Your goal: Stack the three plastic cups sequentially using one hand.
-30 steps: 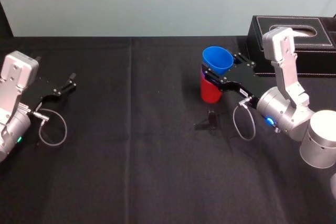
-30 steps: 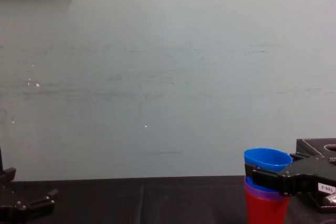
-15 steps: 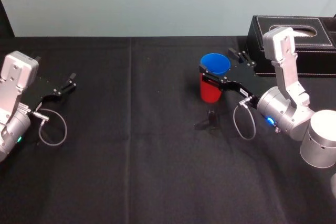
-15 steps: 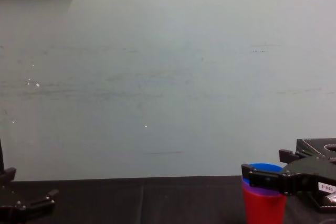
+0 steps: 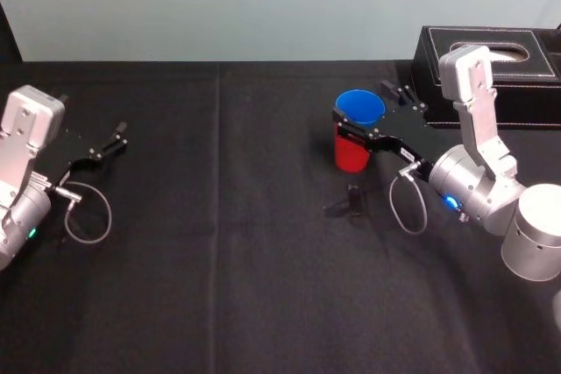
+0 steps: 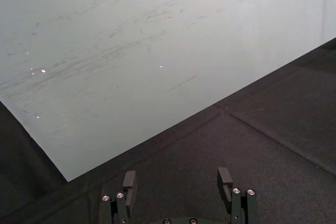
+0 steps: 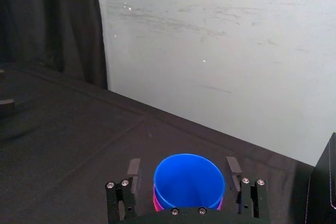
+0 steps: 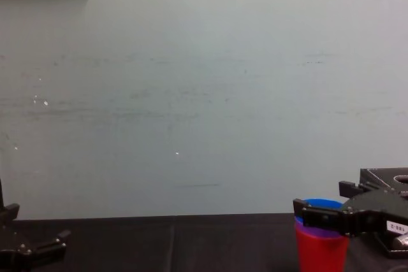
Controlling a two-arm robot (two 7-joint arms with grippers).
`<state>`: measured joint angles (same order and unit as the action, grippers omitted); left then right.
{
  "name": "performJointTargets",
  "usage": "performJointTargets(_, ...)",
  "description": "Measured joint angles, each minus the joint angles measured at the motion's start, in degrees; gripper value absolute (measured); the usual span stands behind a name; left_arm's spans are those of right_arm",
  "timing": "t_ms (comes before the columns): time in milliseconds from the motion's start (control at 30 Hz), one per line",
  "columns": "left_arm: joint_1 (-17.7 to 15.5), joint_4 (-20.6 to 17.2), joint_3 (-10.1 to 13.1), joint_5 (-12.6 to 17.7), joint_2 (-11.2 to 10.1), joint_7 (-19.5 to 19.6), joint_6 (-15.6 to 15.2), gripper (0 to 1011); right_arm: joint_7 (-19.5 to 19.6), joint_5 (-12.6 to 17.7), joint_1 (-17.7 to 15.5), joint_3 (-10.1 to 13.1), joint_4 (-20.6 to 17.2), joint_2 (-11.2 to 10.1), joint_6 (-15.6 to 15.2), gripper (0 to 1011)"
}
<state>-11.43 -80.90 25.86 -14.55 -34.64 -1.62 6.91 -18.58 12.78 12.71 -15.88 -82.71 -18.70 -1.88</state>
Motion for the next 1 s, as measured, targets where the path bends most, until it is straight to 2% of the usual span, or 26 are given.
performJointTargets(300, 0.0, 0.0, 0.0, 0.0, 0.0, 0.0, 0.0, 1005, 0.56, -0.6, -3.57, 1.08, -6.43, -1.89, -1.07, 1002)
performJointTargets(533, 0.0, 0.0, 0.0, 0.0, 0.0, 0.0, 0.0, 1005, 1.97, 0.16, -10.26, 3.85, -11.5, -3.26, -0.62, 1002)
performJointTargets(700, 0.0, 0.0, 0.0, 0.0, 0.0, 0.0, 0.0, 1005, 4.5, 0.78, -15.07, 6.71, -12.61, -2.54, 0.6, 1003)
performJointTargets(1000, 0.0, 0.0, 0.0, 0.0, 0.0, 0.0, 0.0, 1005, 6.84, -0.8, -17.34, 8.6, -10.27, -0.4, 3.26, 1002)
